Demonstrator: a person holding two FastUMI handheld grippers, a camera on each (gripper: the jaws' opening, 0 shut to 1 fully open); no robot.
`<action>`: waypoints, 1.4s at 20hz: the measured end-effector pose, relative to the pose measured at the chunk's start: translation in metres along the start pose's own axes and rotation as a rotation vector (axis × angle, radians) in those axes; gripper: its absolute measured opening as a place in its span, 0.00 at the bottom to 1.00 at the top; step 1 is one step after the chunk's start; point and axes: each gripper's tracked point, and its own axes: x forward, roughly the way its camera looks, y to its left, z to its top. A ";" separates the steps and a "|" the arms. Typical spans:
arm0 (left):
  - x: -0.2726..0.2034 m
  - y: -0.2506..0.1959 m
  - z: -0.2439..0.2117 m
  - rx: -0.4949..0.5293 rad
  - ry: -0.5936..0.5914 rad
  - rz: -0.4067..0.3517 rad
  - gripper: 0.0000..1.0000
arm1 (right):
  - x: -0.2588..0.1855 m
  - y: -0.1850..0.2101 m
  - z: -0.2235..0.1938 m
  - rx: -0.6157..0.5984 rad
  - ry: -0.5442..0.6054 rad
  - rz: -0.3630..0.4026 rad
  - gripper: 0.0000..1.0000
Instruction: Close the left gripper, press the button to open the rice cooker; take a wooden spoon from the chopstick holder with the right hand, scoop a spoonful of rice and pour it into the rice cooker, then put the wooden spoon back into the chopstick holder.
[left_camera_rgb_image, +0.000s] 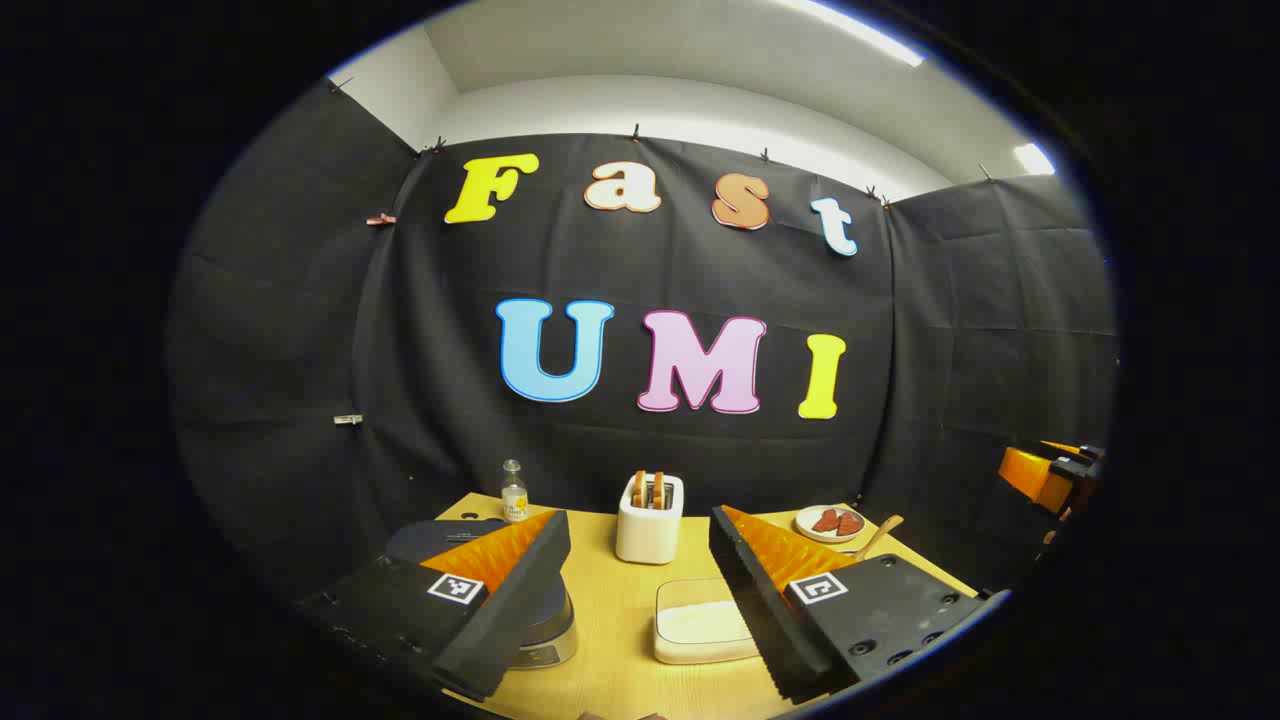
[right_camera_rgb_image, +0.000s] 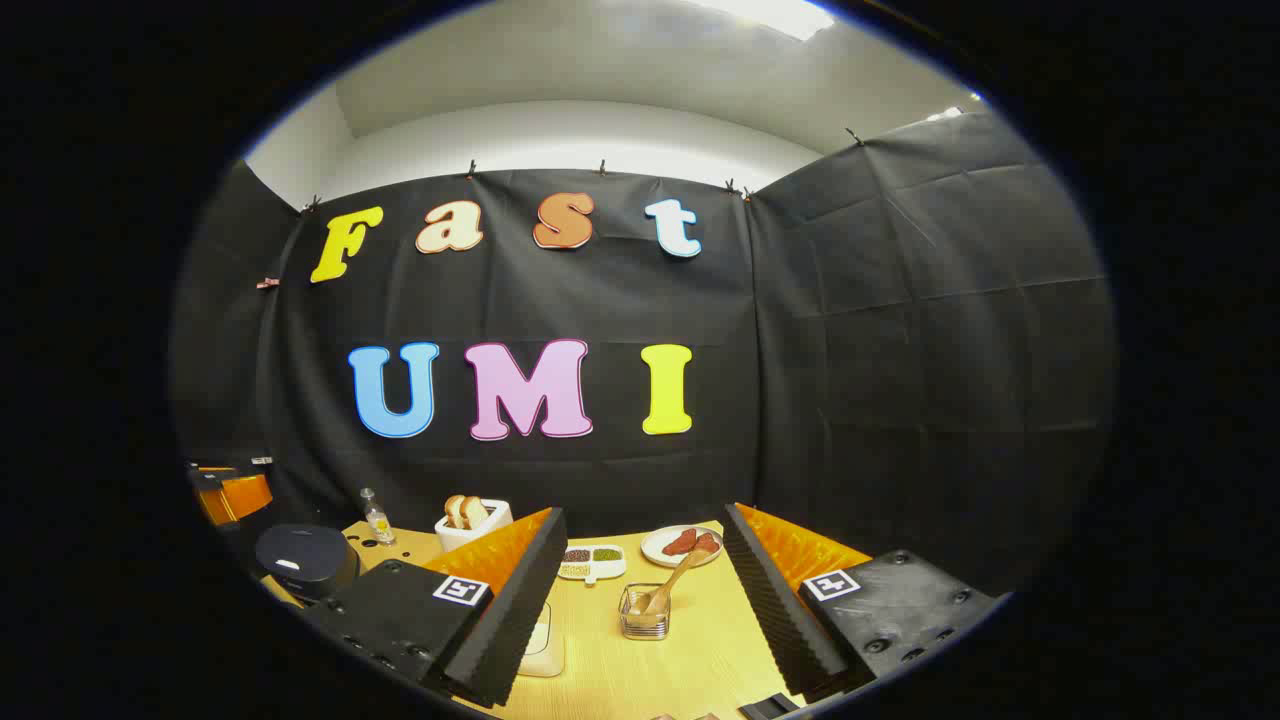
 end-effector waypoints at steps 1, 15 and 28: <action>0.000 -0.001 -0.002 -0.001 0.003 -0.006 0.95 | -0.001 0.000 0.000 0.002 0.005 -0.002 0.98; -0.001 0.018 -0.013 -0.014 0.023 -0.001 0.95 | -0.014 -0.003 -0.012 -0.004 0.039 -0.042 0.98; -0.005 0.073 -0.016 -0.037 0.024 0.126 0.95 | -0.008 0.006 -0.021 0.011 0.043 -0.038 0.98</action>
